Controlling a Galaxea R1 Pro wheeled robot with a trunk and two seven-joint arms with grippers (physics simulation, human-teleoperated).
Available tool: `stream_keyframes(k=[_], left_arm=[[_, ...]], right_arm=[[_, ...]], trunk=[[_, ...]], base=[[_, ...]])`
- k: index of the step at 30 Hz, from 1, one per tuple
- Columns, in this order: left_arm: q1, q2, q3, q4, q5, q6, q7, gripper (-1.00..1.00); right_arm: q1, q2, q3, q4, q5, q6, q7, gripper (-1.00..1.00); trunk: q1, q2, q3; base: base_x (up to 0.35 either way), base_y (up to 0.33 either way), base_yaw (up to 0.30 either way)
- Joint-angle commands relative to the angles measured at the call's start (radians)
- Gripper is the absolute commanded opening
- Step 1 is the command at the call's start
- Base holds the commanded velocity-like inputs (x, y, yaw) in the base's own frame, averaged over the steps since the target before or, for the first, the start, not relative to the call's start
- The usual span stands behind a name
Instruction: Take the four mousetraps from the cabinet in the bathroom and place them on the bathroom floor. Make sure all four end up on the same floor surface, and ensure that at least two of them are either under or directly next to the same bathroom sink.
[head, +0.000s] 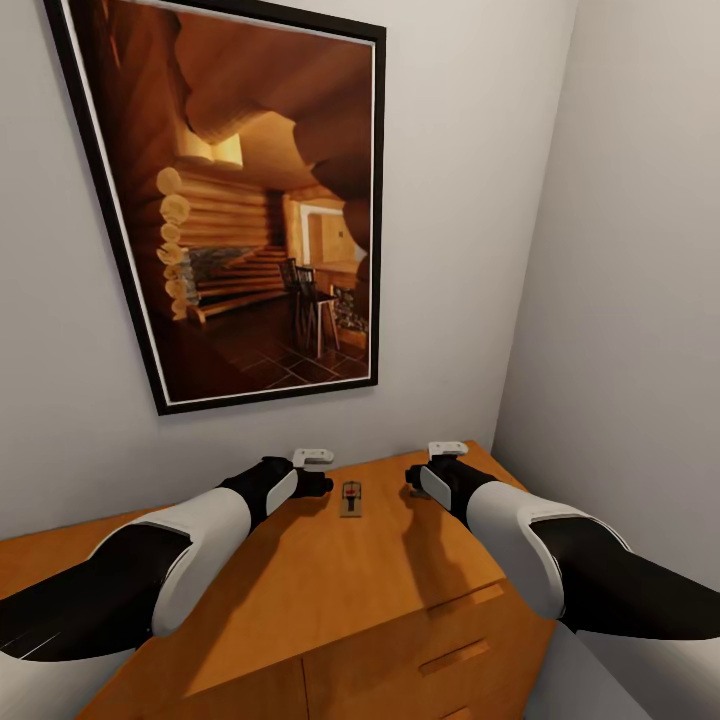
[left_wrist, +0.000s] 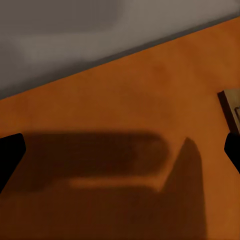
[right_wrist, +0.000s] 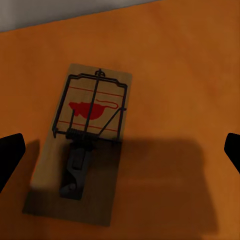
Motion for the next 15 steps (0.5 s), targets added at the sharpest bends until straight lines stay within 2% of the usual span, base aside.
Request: stream_keyframes(k=[1,15], left_arm=[[-0.001,0.0,-0.008,-0.001,0.01,0.005,0.001,1.0],[-0.001,0.0,-0.008,0.0,0.011,0.005,0.0,1.0]], right_arm=[[-0.001,0.0,0.002,0.002,-0.007,0.001,-0.004,1.0],[-0.001,0.0,0.002,0.002,-0.007,0.002,-0.004,1.0]], trunk=[[0.0,-0.001,-0.001],[0.0,-0.001,-0.001]], base=[[0.0,0.0,0.0],[0.0,0.0,0.0]])
